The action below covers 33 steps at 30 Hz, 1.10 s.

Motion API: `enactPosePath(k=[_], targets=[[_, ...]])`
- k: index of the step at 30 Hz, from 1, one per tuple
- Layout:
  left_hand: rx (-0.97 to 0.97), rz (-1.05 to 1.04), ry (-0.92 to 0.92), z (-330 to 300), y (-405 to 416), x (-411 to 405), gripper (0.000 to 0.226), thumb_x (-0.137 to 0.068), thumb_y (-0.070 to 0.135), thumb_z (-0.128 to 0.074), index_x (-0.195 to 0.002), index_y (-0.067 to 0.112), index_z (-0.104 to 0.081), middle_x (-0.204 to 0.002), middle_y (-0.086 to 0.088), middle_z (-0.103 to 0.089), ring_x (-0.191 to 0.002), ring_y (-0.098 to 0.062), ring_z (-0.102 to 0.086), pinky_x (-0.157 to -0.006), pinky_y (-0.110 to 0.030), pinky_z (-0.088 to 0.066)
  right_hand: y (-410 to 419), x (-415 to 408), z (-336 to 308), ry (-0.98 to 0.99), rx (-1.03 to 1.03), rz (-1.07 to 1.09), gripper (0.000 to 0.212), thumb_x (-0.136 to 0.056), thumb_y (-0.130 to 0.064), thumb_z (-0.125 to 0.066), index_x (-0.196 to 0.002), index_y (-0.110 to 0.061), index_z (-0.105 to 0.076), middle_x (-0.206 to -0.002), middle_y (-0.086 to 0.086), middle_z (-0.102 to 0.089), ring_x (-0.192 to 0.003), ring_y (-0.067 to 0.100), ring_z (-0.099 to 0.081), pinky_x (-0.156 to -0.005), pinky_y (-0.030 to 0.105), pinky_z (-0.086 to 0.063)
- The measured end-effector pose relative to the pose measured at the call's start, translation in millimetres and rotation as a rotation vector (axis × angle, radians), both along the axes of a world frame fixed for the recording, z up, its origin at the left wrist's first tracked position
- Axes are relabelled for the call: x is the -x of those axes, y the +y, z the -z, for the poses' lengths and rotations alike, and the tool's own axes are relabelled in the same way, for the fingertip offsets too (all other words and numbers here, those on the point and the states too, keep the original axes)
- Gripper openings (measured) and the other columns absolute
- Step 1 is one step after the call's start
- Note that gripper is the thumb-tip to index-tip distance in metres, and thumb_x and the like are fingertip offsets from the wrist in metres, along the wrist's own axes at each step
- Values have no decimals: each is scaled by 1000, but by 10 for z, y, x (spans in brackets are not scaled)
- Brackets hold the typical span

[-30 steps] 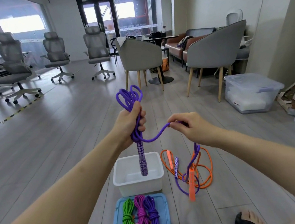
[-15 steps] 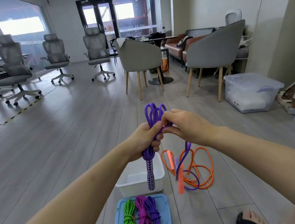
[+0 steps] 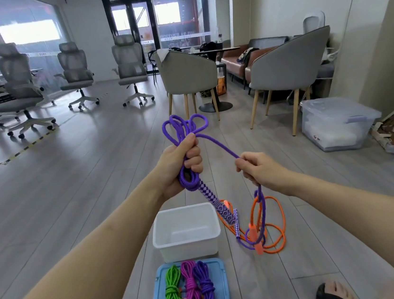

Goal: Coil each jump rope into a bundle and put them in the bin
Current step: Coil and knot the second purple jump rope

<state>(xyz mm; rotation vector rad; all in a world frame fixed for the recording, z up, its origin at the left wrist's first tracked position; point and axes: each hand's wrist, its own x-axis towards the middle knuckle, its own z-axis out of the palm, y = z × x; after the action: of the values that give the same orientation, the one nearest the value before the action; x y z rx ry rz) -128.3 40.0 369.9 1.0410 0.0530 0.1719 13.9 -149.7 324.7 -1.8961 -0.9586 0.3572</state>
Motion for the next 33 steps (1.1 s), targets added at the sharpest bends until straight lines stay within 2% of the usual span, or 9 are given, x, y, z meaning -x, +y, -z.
enactPosePath(k=[5, 9, 12, 14, 17, 20, 24, 27, 33], targets=[[-30, 47, 6, 70, -42, -26, 21, -102, 33, -54, -95, 13, -54, -66, 5, -41, -49, -6, -38, -49, -18, -43, 52, -19, -24, -68, -200, 252, 30, -109, -36, -43, -100, -20, -67, -72, 3, -49, -66, 18, -46, -61, 34, -41], [-79, 9, 14, 158, -98, -54, 25, -95, 32, -62, -102, 9, -55, -68, 2, -42, -51, -7, -39, -50, -20, -45, 252, 126, -125, 82, -303, 229, 33, -109, -17, -36, -119, -33, -64, -85, -8, -50, -72, 7, -47, -66, 23, -39], [-189, -36, 7, 221, -155, -94, 23, -98, 26, -62, -107, 7, -53, -68, 0, -43, -52, -8, -41, -54, -22, -46, 356, 263, -156, 65, -328, 210, 39, -109, -15, -40, -139, -30, -59, -86, -7, -51, -66, 4, -50, -61, 22, -43], [-245, -70, -22, 267, -197, -116, 21, -101, 26, -60, -109, 8, -52, -68, -1, -45, -54, -10, -41, -56, -24, -47, 392, 346, -196, 114, -410, 261, 33, -107, -14, -49, -134, -26, -62, -84, -2, -61, -70, 9, -57, -65, 25, -48], [-284, -118, -52, 314, -243, -132, 22, -105, 25, -54, -118, 8, -53, -68, -1, -47, -55, -12, -42, -58, -26, -47, 428, 447, -238, 321, -546, 342, 13, -98, -13, -67, -110, -15, -66, -91, 6, -72, -75, 13, -68, -64, 27, -51], [-326, -151, -63, 338, -287, -143, 20, -107, 24, -50, -110, 5, -56, -69, -3, -48, -57, -13, -43, -59, -28, -48, 480, 522, -209, 410, -560, 351, 7, -94, -15, -74, -99, -11, -71, -83, 7, -73, -73, 16, -67, -60, 26, -50], [-279, -199, -66, 354, -314, -171, 21, -106, 25, -53, -97, 6, -58, -70, -3, -48, -57, -12, -44, -60, -28, -49, 522, 568, -218, 357, -508, 322, 8, -97, -12, -68, -99, -12, -76, -83, 9, -74, -74, 16, -67, -67, 26, -56], [-256, -277, -39, 381, -301, -203, 22, -104, 26, -57, -94, 8, -61, -68, -1, -50, -56, -11, -46, -60, -28, -49, 495, 579, -269, 365, -482, 240, 15, -97, -2, -62, -104, -5, -75, -83, 10, -73, -69, 11, -68, -61, 22, -57], [-342, -433, 44, 409, -362, -271, 23, -105, 25, -56, -98, 4, -61, -67, -4, -54, -57, -14, -51, -59, -31, -52, 441, 492, -290, 318, -386, 230, 25, -94, -10, -72, -111, -10, -54, -106, 13, -64, -70, 12, -71, -66, 20, -59]])
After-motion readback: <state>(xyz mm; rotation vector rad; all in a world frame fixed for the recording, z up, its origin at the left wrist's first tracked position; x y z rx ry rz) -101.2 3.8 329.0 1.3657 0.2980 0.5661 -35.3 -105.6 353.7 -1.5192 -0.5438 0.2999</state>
